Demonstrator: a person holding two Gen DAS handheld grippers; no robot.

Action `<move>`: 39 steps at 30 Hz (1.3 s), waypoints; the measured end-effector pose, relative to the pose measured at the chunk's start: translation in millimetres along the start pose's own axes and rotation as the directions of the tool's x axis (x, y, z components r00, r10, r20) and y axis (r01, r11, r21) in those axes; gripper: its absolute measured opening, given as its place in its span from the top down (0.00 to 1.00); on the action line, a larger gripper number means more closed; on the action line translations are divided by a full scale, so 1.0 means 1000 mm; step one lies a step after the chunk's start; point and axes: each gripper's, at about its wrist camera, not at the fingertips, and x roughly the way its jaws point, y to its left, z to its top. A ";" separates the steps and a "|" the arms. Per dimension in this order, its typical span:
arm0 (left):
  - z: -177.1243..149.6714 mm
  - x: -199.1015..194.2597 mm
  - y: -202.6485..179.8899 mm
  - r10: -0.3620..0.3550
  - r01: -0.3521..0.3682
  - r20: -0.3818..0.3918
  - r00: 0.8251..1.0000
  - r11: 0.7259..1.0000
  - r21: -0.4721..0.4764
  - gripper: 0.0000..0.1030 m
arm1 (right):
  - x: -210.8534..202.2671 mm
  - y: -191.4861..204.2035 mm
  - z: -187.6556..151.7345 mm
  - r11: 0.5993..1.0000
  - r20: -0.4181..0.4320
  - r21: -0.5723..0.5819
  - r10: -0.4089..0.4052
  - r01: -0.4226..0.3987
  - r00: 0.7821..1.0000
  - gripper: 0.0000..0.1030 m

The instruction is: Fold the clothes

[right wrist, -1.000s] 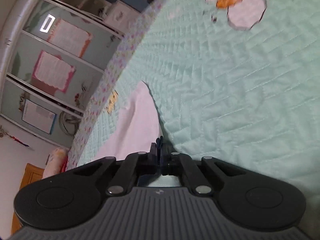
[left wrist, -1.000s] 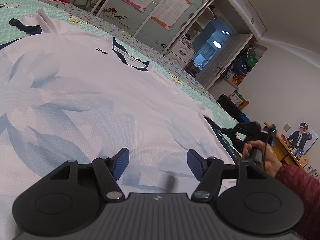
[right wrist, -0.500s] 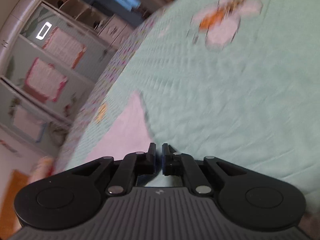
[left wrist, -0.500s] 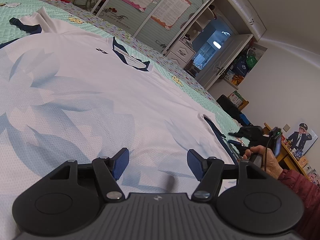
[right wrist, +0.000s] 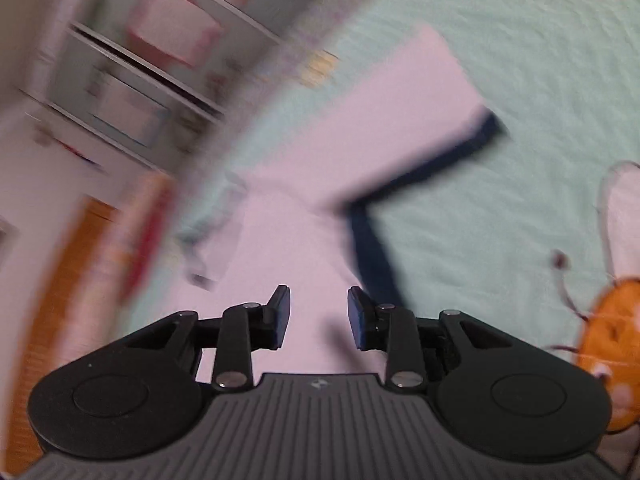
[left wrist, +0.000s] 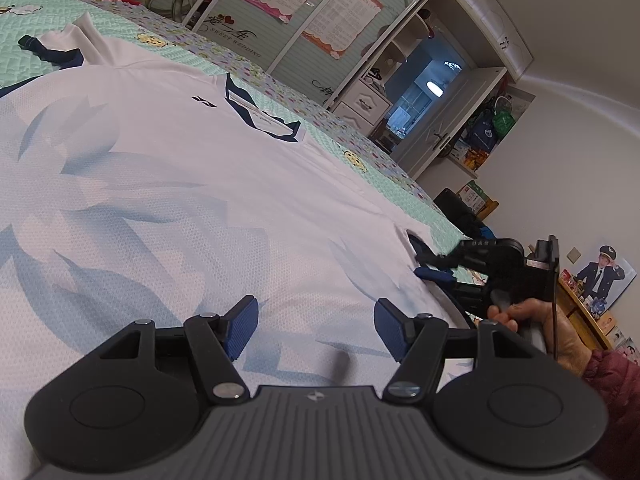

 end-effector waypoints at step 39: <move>0.160 -0.490 -0.326 -0.279 0.193 0.251 0.927 0.928 0.319 0.20 | -0.587 0.330 -0.111 0.446 0.108 -0.357 0.893 -0.821 0.438 0.32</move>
